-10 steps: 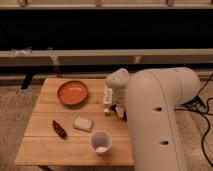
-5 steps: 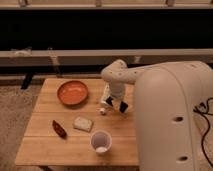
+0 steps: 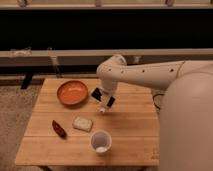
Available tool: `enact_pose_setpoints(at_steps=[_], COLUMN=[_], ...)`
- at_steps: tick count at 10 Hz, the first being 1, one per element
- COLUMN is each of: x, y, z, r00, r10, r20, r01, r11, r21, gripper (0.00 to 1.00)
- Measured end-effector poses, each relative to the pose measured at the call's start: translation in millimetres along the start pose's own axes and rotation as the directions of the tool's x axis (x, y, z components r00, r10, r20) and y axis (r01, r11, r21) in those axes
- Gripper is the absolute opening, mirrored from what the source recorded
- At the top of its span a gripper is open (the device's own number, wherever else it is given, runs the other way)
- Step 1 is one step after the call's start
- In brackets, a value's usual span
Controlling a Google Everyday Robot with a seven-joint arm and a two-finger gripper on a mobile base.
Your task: Place the eraser in the ceramic cup
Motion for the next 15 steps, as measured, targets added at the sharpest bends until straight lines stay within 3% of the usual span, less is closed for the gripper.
enact_pose_setpoints(at_steps=[1, 3, 5, 7, 9, 15], x=[-14, -33, -37, -42, -45, -45], y=[17, 43, 71, 96, 104, 104], z=[-16, -38, -57, -62, -55, -54], r00=[0.995, 0.978, 0.962, 0.948, 0.943, 0.943], r10=[-0.056, -0.124, -0.166, -0.189, -0.192, -0.191], r20=[0.088, 0.167, 0.217, 0.258, 0.271, 0.271], r01=[0.055, 0.125, 0.173, 0.215, 0.235, 0.234], r11=[0.998, 0.992, 0.985, 0.974, 0.963, 0.963], r21=[0.004, 0.002, -0.014, -0.078, -0.134, -0.136], gripper=[0.0, 0.0, 0.0, 0.0, 0.0, 0.0])
